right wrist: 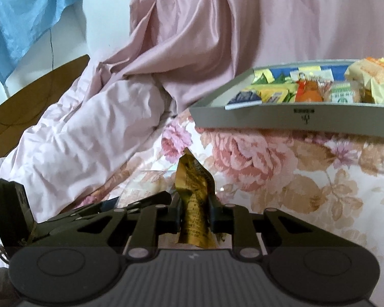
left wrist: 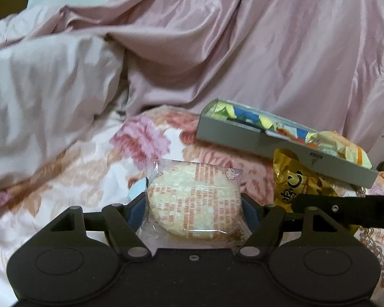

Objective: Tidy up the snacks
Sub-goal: 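Carry round biscuit with left gripper while right carries gold pouch to tray, then open both grippers over the tray releasing biscuit and gold pouch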

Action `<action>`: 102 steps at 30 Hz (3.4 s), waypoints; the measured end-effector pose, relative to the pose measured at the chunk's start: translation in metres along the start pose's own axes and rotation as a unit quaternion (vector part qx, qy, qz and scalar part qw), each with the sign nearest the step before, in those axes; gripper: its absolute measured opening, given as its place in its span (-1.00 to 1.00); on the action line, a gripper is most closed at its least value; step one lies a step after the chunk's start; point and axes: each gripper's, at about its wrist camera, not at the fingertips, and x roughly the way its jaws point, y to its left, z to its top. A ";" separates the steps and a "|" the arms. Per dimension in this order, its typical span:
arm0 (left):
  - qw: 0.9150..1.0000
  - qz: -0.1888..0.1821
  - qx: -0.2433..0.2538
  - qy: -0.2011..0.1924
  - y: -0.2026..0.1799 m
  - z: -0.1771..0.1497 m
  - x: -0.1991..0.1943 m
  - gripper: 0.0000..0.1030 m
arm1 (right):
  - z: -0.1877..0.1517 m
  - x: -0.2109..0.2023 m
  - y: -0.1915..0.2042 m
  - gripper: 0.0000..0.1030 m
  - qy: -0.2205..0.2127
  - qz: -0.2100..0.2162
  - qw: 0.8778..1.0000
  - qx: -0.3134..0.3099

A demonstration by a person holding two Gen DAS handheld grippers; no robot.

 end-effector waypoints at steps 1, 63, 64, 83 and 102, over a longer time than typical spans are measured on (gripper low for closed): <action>1.000 0.000 0.002 -0.004 -0.003 0.002 -0.001 0.47 | 0.001 -0.001 0.000 -0.56 -0.005 -0.001 1.000 -0.001; 0.996 0.034 -0.035 0.069 -0.149 0.117 0.152 0.49 | 0.097 0.002 -0.126 -0.51 -0.144 -0.134 0.980 0.020; 0.996 0.032 -0.034 0.071 -0.149 0.117 0.152 0.49 | 0.097 0.002 -0.127 -0.50 -0.143 -0.134 0.980 0.021; 0.997 0.042 -0.052 0.031 -0.136 0.129 0.120 0.98 | 0.094 -0.005 -0.116 0.51 -0.169 -0.123 0.978 0.002; 0.994 0.093 -0.048 -0.007 -0.082 0.117 0.021 0.98 | 0.078 -0.035 -0.068 0.99 -0.214 -0.134 0.966 -0.053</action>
